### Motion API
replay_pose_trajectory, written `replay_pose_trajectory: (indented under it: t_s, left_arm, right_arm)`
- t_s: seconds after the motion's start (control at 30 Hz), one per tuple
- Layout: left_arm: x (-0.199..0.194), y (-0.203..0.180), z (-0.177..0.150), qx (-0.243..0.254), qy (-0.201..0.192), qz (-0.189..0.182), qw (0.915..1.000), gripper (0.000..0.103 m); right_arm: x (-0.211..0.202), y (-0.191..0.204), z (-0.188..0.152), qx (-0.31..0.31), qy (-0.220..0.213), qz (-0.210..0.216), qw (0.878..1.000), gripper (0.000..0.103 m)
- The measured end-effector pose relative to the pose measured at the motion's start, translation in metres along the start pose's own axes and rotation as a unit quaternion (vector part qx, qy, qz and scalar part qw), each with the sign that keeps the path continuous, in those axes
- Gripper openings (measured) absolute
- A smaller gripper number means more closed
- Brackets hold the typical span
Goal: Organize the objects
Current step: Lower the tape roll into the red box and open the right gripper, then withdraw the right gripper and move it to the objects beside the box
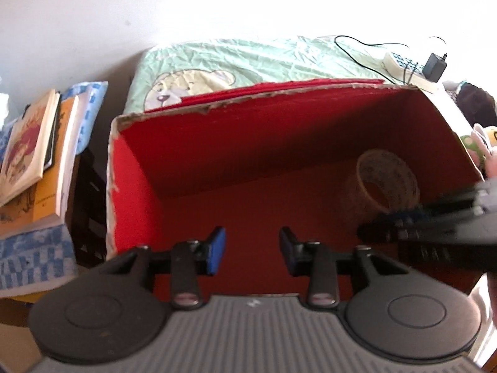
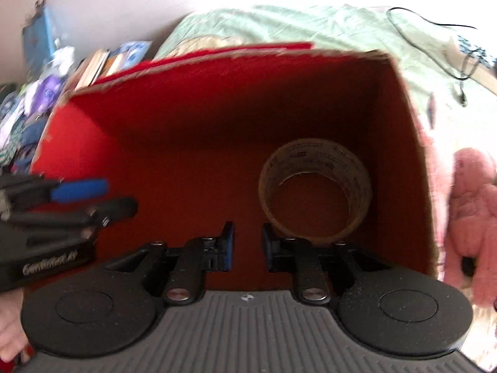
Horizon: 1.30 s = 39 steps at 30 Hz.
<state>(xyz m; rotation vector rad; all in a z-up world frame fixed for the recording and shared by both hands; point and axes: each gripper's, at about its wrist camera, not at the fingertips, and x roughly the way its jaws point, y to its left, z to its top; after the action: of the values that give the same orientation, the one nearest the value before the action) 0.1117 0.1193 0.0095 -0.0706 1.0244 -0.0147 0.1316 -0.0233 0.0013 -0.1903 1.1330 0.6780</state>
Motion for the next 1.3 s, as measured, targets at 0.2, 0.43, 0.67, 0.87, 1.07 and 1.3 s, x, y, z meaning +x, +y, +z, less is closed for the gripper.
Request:
replay_pose_trajectory:
  t_s: [0.2,0.43,0.67,0.87,1.07,1.3]
  left_arm:
    - [0.001,-0.01,-0.001,0.027,-0.014,0.018,0.9994,0.052]
    - [-0.001,-0.008,-0.001,0.032,-0.016,0.011,0.9993,0.052]
    - [0.0,-0.01,-0.002,0.062,-0.012,0.015,0.9979,0.054]
    - [0.0,-0.021,-0.004,0.09,-0.008,0.045,0.9949,0.054]
    - [-0.029,-0.042,-0.001,0.093,-0.049,0.061,0.9926,0.065]
    - [-0.061,-0.058,-0.011,0.046,-0.052,0.08,0.9944,0.065]
  right_arm:
    - [-0.002,0.0,-0.007,-0.027,0.007,-0.005,1.0,0.023]
    - [-0.003,0.003,-0.015,-0.003,0.065,0.025,0.998,0.022]
    - [-0.001,0.013,-0.032,0.053,0.082,0.036,0.995,0.024]
    - [-0.008,0.02,-0.035,0.07,0.047,0.049,0.995,0.024]
    - [-0.042,0.038,-0.038,0.055,-0.086,0.006,0.995,0.024]
    - [-0.07,0.033,-0.06,0.065,-0.159,-0.009,0.985,0.025]
